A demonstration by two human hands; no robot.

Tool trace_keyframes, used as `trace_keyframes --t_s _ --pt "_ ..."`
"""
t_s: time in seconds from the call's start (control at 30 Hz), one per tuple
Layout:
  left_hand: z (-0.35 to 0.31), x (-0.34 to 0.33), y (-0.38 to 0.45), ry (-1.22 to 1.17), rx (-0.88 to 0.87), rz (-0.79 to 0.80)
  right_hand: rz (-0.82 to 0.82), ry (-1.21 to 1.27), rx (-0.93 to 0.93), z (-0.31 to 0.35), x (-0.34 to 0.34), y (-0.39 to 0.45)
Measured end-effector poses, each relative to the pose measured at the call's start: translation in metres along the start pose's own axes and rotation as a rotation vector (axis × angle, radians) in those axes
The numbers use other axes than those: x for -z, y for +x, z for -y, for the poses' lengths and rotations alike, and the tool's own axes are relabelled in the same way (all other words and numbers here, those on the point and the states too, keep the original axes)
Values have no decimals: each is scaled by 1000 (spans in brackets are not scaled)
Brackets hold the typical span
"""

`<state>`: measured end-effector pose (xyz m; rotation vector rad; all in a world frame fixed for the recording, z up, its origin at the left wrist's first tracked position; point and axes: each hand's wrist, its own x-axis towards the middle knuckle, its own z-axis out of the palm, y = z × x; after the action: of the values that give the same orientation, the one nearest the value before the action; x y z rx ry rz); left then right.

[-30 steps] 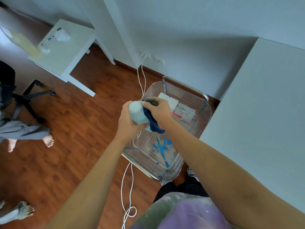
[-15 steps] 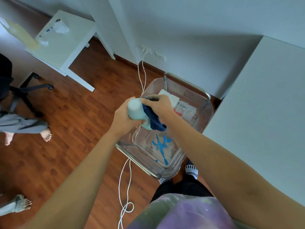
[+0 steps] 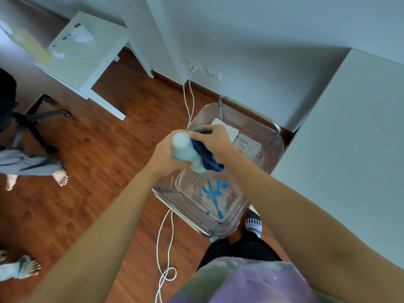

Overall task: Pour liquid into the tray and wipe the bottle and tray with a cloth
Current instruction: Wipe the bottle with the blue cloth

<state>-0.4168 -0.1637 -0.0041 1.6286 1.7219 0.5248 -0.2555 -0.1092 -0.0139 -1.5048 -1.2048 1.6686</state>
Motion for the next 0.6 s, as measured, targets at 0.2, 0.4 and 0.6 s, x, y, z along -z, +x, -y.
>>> trace_keyframes --t_s 0.2,0.4,0.6 --pt "1 -27 -18 -8 137 -292 -28 52 3 -7 2 -9" --pt "9 -6 -10 7 4 -183 -92 57 7 -4 -7 -7" --pt "1 -5 -14 35 54 -118 -78 43 1 -12 -9 -15"
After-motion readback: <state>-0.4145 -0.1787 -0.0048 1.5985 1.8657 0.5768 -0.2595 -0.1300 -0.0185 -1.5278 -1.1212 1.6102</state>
